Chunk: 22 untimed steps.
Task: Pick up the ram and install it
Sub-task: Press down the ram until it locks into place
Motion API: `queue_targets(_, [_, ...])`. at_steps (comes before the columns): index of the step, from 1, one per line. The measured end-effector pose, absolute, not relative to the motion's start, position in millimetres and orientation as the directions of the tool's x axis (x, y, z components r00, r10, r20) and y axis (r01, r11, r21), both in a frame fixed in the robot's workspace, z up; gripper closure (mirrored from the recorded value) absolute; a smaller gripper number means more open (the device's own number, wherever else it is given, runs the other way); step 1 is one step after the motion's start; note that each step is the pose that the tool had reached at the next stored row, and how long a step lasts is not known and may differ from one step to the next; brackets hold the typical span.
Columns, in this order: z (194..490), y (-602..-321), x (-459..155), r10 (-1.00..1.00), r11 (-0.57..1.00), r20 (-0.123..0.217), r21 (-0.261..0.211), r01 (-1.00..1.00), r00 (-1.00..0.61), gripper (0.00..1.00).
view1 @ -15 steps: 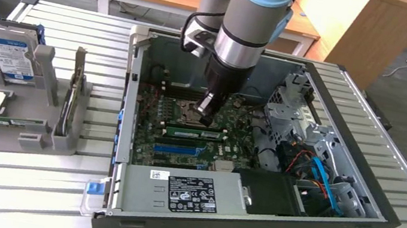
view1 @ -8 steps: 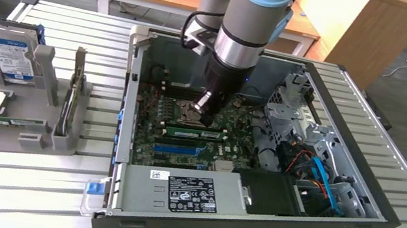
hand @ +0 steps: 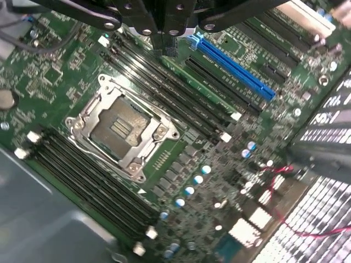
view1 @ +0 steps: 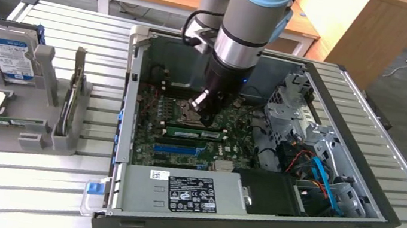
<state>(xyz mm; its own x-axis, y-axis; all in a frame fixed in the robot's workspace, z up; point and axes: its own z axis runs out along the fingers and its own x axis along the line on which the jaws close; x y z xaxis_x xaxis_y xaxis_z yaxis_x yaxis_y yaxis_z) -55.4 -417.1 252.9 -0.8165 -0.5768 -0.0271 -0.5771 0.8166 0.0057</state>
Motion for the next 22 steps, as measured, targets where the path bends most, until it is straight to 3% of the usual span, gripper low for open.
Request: queue_targets(22, [252.8,-417.1,-55.4,-0.232,0.973,-0.027,0.006,-0.232,-0.972,0.89])
